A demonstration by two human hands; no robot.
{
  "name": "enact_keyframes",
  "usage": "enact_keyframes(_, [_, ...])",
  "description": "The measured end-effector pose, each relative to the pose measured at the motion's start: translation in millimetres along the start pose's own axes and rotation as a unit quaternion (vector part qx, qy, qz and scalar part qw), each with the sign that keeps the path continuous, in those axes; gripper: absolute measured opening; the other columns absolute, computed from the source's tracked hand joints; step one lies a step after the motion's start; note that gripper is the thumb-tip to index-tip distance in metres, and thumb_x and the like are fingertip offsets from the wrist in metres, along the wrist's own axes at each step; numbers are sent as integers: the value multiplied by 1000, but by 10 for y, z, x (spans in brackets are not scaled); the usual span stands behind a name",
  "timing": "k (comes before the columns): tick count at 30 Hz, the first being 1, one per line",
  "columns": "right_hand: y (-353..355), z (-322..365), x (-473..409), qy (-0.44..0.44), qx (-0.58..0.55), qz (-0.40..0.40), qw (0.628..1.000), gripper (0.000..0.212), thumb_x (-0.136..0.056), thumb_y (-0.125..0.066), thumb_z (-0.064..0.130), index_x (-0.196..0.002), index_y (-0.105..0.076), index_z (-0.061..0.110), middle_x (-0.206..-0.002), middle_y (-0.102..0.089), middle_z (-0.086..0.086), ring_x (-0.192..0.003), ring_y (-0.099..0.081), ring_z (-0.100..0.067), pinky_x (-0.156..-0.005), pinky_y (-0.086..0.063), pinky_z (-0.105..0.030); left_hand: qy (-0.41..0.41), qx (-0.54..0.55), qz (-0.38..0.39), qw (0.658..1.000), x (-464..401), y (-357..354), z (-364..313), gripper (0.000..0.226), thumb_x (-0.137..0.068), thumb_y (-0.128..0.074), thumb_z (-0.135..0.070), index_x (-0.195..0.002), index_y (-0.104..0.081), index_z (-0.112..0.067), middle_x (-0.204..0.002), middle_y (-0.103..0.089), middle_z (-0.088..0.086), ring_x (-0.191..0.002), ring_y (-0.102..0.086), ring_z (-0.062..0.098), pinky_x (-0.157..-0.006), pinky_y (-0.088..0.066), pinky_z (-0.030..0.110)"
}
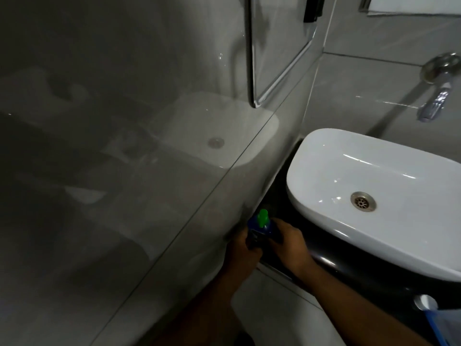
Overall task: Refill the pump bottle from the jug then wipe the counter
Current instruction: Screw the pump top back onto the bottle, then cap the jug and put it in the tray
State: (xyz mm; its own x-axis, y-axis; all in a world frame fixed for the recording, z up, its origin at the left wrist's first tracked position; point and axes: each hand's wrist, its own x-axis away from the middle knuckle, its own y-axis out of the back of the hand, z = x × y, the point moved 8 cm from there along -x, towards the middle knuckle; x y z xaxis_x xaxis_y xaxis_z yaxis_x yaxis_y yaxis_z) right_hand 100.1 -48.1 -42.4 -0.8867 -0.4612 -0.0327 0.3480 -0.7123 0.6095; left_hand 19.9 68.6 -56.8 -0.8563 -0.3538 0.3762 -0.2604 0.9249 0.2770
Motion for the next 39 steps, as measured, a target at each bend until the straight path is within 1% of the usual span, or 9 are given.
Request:
enact_keyframes(7, [-116,-58,25,-17,-13,-3,1000,39,-78,-73,8,-115,-62,9,-104,-69,-8,-93,-63,-16,-76,-39,-13,14,-6,19,1000,-11,-36,160,71,-74,-59,-6,-133,-43,-44,-107,-58,-19,-100,-58,3,-86,-48,22])
enact_keyframes(10, [-75,-94,83,-27,-28,-13,999,46,-79,-73,9,-124,-58,8,-113,-67,-8,-102,-63,-19,-85,-41,-15,17,-5,9,1000,28,-53,215,63,-80,-61,-7,-123,-44,-49,-99,-55,-29,-97,-57,1,-89,-46,24])
enact_keyframes(13, [50,-213,301,-59,-25,-46,997,56,-76,-75,10,-129,-55,10,-117,-66,-6,-107,-61,-16,-92,-42,-20,21,-25,-17,999,108,-88,278,46,-83,-58,-8,-107,-59,-47,-95,-62,-21,-99,-61,11,-83,-45,23])
enact_keyframes(16, [224,-471,717,-113,-52,-91,988,52,-77,-77,14,-125,-58,14,-111,-68,-2,-102,-64,-11,-92,-46,-23,20,-88,-16,996,213,-292,324,33,-86,-58,-13,-115,-68,-26,-110,-69,-2,-104,-61,15,-80,-42,21])
enact_keyframes(24, [995,-1196,2067,-274,-94,-269,918,38,-80,-75,19,-116,-63,23,-96,-68,14,-90,-62,9,-73,-45,-4,-64,-167,147,973,438,-1462,46,30,-89,-59,-9,-117,-66,-15,-113,-69,4,-104,-63,15,-92,-48,23])
enact_keyframes(29, [1500,-1404,2870,-335,-114,-407,842,35,-80,-74,22,-110,-59,29,-91,-63,20,-85,-61,9,-65,-43,0,-147,-234,235,932,561,-2259,-293,35,-85,-61,-9,-120,-65,-14,-118,-68,6,-105,-64,18,-98,-49,33])
enact_keyframes(34, [1821,-1584,3418,-376,-152,-481,777,47,-78,-75,33,-121,-58,26,-90,-64,21,-85,-60,8,-63,-42,-3,-287,-352,287,843,698,-2955,-665,49,-87,-61,-13,-135,-53,-15,-138,-55,6,-126,-51,20,-110,-35,29])
enact_keyframes(37, [2023,-1635,3480,-378,-168,-489,768,70,-74,-77,41,-134,-48,21,-110,-63,10,-94,-59,4,-72,-42,-5,-333,-390,314,799,763,-3292,-756,55,-88,-59,-12,-141,-45,-15,-145,-48,4,-133,-43,19,-113,-29,26])
enact_keyframes(39, [2174,-1648,3409,-365,-177,-485,775,84,-70,-78,43,-141,-39,21,-129,-57,2,-108,-56,-5,-85,-46,-16,-342,-401,323,786,789,-3465,-772,57,-88,-59,-11,-143,-42,-14,-147,-45,6,-135,-41,21,-113,-28,27])
